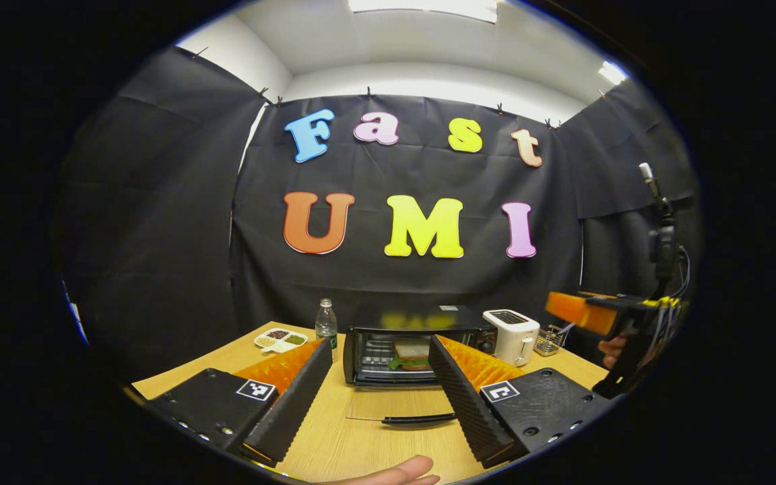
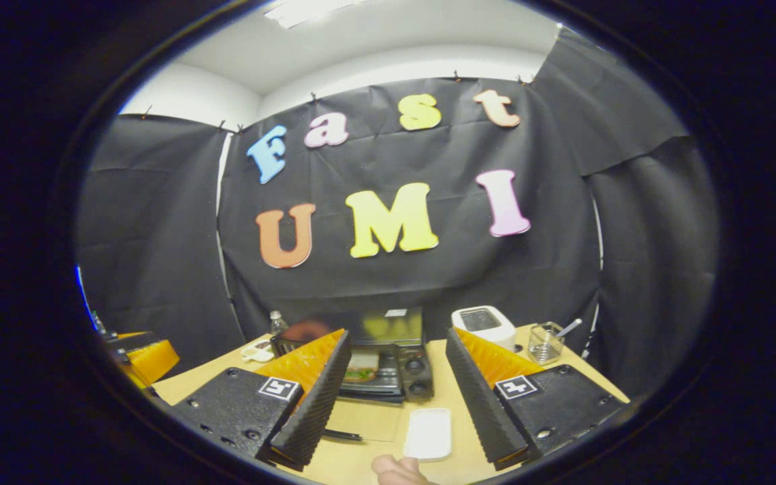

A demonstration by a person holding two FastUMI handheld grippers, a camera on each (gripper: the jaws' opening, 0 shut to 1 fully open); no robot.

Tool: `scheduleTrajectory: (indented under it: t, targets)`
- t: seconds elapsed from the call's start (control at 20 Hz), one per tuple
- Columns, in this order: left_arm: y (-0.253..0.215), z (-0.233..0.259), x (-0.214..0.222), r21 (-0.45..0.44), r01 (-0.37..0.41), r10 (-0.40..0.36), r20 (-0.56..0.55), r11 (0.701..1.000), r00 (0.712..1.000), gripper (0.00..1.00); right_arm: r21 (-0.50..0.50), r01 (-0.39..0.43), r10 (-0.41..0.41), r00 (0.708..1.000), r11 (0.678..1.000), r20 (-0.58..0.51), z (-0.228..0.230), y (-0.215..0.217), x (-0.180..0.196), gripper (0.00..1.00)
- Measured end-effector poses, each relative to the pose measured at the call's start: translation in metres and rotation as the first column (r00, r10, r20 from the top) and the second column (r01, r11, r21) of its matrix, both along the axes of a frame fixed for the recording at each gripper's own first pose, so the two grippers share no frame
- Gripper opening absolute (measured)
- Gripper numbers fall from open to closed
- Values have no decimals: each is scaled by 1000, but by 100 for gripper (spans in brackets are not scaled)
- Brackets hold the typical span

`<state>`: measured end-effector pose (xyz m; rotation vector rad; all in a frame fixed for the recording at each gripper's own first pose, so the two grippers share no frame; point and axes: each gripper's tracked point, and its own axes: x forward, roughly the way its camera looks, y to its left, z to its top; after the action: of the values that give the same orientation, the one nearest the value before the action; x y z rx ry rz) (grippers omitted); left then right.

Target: Open the electric oven with the left hand, put the food in, and close the electric oven.

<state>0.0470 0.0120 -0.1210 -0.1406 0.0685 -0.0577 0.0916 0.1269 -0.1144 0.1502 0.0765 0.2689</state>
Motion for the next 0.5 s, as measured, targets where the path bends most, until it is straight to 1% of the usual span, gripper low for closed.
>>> scheduleTrajectory:
  t: [0.1,0.2,0.25,0.3,0.35,0.4,0.5]
  targets:
    - [-13,-5,8,25,10,-10,-17,1000,1000,95,-9,39,-39,999,999,28,10,-31,-5,92]
    - [-27,-10,15,54,21,-19,-27,998,999,95,-44,91,-89,995,995,54,18,-64,-10,93]
    - [-34,-13,18,67,30,-28,-32,997,999,95,-53,113,-110,992,992,63,21,-77,-13,82]
    - [-40,-15,22,76,37,-34,-34,996,999,95,-51,126,-122,990,991,75,26,-88,-17,95]
    - [-47,-20,26,79,43,-39,-44,996,998,95,-50,136,-132,988,989,78,29,-99,-25,82]
    - [-53,-28,30,78,51,-47,-56,996,997,95,-55,142,-138,988,988,73,32,-109,-32,95]
    - [-65,-47,36,79,72,-64,-94,994,993,95,-69,148,-143,987,987,73,39,-122,-36,95]
